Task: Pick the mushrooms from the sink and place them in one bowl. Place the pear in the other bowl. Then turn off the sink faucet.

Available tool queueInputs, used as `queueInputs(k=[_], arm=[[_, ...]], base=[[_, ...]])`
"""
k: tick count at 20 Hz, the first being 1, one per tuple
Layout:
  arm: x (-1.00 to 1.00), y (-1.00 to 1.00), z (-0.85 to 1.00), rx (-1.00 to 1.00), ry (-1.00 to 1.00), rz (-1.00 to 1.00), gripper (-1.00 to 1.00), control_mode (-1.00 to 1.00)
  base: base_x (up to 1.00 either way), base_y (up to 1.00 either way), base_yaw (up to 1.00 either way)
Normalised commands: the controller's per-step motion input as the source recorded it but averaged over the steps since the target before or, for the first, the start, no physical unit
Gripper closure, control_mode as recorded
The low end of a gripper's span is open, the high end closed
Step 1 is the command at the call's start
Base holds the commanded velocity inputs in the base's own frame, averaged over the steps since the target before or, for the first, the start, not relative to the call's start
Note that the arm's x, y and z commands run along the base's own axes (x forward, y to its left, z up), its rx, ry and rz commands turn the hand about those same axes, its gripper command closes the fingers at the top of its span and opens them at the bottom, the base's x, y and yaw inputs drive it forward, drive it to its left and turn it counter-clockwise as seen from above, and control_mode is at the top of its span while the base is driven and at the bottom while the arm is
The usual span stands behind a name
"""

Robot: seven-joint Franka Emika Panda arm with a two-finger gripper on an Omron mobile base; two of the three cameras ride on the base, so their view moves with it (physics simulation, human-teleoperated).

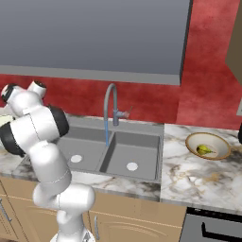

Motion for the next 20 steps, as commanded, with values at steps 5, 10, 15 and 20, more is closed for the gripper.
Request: queueInputs(k=[5,10,15,20], arm=[[0.3,0.93,0.08,-0.01,0.05,0.01,1.0,-1.0],[0.3,0.62,0.1,-0.2,0.03,-0.01,1.0,-1.0],[0.26,0.54,0.03,-0.25,0.02,-0.02,1.0,-1.0],[0.27,0.37,0.0,-0.15,0.04,-0.03,1.0,-1.0]], base=[[0.0,0.0,0.0],[0.0,0.0,0.0],[0.0,0.0,0.0],[0.0,0.0,0.0]])
